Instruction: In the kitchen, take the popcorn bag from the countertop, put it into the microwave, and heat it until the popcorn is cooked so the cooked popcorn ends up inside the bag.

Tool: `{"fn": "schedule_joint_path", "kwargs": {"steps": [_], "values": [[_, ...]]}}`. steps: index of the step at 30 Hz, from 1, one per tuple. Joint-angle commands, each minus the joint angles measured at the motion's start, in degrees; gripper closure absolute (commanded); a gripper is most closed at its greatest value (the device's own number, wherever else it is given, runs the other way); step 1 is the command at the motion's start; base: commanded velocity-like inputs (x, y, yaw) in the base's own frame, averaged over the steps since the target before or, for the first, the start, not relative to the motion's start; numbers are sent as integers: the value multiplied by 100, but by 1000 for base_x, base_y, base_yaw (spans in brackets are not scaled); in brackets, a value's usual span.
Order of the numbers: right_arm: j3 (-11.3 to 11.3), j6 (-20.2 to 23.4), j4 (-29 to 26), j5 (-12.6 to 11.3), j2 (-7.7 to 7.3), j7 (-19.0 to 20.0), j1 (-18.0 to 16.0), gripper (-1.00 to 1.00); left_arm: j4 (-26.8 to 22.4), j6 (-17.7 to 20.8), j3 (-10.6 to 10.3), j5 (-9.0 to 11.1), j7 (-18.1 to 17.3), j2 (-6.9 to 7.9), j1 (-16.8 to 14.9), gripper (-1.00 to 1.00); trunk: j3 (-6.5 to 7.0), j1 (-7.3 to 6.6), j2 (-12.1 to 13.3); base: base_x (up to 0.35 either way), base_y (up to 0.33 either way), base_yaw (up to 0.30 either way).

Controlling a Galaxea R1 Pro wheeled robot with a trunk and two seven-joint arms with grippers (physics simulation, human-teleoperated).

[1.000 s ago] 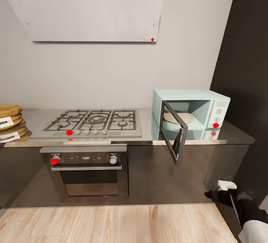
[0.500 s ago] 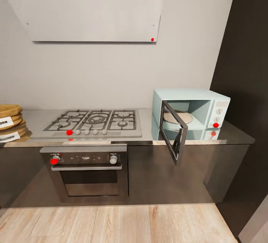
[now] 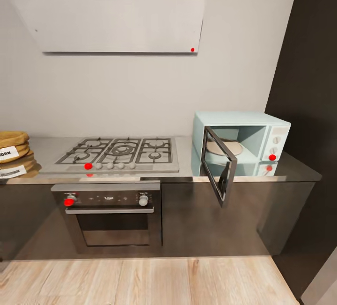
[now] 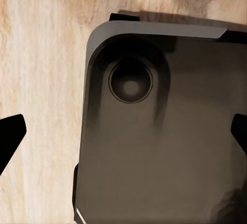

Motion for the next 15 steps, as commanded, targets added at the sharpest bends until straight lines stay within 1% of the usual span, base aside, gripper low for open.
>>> {"fn": "schedule_joint_path", "kwargs": {"steps": [1,10,13,15], "values": [[-48,-21,19,42,2,-13,-3,-100,5,-13,11,53,1,-6,-1,-100,-2,0,-3,0,0,191],[-57,14,19,41,-14,-18,-3,-100,10,-13,11,59,11,-7,-1,-100,7,0,-3,0,0,258],[-62,-6,16,41,-48,-70,-4,-100,8,-13,12,56,11,-7,-1,-100,7,0,-3,0,0,275],[-58,8,18,53,-27,-82,-2,-100,8,-13,12,57,11,-4,-1,-100,7,0,-3,0,0,276]]}}
